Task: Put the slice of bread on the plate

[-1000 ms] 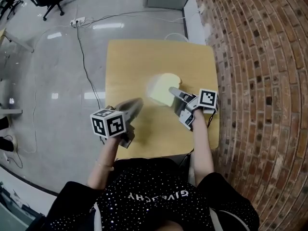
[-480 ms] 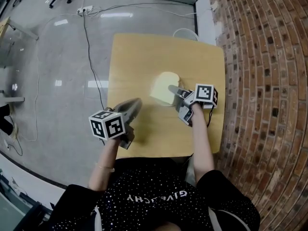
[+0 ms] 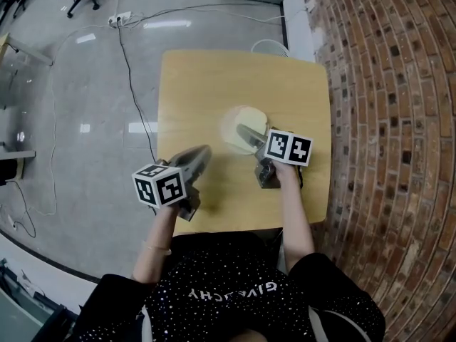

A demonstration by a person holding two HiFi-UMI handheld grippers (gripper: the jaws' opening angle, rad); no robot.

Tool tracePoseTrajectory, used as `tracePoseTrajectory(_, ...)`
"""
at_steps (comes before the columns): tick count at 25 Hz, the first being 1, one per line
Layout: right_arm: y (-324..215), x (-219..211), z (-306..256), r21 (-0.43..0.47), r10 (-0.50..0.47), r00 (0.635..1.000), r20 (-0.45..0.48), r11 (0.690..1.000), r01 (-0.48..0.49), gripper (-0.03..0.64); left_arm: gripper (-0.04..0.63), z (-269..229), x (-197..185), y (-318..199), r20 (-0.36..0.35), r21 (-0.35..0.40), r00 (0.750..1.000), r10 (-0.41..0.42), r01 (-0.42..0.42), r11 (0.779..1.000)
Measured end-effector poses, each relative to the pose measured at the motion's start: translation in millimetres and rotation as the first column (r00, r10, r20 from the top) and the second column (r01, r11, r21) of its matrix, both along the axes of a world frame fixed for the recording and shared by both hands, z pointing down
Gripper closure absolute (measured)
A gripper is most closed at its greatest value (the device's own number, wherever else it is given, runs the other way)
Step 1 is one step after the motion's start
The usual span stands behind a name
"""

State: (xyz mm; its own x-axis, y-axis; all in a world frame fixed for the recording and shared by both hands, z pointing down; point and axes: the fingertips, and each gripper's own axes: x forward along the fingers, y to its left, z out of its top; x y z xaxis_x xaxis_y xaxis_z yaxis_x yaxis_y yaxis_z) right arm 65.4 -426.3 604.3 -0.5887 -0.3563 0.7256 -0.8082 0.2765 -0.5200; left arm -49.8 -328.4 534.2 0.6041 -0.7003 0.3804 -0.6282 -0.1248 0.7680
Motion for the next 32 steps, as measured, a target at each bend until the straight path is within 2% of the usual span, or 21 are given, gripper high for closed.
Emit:
tracePoseTrajectory(2,-2,4,-5,0.077,-0.011,0.998,-0.056,0.997,0.016,0.041,0.583,-1,0,1,0.0,0.004,1.0,0.003,-0.003,1.0)
tracePoseTrajectory(8,4,15,-30,0.111,0.062,0.998,0.018,0.992,-0.064,0.04,0.583,-5,2,8,-0.001,0.018,1.0,0.02,-0.02,1.0)
tracePoseTrajectory(11,23,10,-55,0.099,0.061,0.985,0.159,0.992,-0.077,0.045,0.583,-9,8,8,-0.009,0.031,0.999,0.037,-0.037,0.999)
tracePoseTrajectory(12,30,9,-65,0.082,0.079,0.971,0.227,0.992,-0.099,0.087,0.583,-11,10,7,-0.015,0.038,0.999,0.046,-0.046,0.998)
tracePoseTrajectory(13,37,10,-77,0.063,0.115,0.946,0.302,0.988,-0.14,0.246,0.583,-14,14,5,-0.023,0.046,0.998,0.056,-0.055,0.997)
tracePoseTrajectory(14,43,12,-88,0.041,0.164,0.907,0.388,0.98,-0.195,0.492,0.583,-17,18,5,-0.032,0.054,0.997,0.064,-0.063,0.997)
tracePoseTrajectory(15,48,14,-100,0.01,0.211,0.85,0.483,0.969,-0.247,0.604,0.583,-21,23,5,-0.042,0.06,0.996,0.072,-0.07,0.996)
tracePoseTrajectory(17,59,17,-121,-0.06,0.264,0.708,0.655,0.952,-0.3,0.604,0.583,-28,32,5,-0.06,0.07,0.994,0.086,-0.082,0.994)
tracePoseTrajectory(19,69,24,-135,-0.11,0.303,0.581,0.755,0.933,-0.342,0.604,0.583,-35,40,6,-0.075,0.082,0.992,0.099,-0.093,0.992)
tracePoseTrajectory(20,74,29,-139,-0.126,0.321,0.538,0.779,0.922,-0.367,0.604,0.583,-39,44,7,-0.082,0.09,0.991,0.108,-0.1,0.991)
tracePoseTrajectory(21,79,34,-140,-0.133,0.336,0.515,0.789,0.911,-0.391,0.604,0.583,-43,48,8,-0.086,0.097,0.989,0.118,-0.11,0.989)
tracePoseTrajectory(22,85,38,-139,-0.129,0.346,0.514,0.784,0.902,-0.411,0.604,0.583,-46,52,10,-0.09,0.104,0.987,0.131,-0.122,0.987)
tracePoseTrajectory(26,109,46,-130,-0.069,0.364,0.593,0.719,0.886,-0.459,0.604,0.583,-52,62,22,-0.089,0.116,0.981,0.169,-0.159,0.981)
tracePoseTrajectory(32,129,56,-126,-0.087,0.411,0.574,0.708,0.858,-0.506,0.604,0.583,-51,69,37,-0.09,0.116,0.975,0.201,-0.19,0.975)
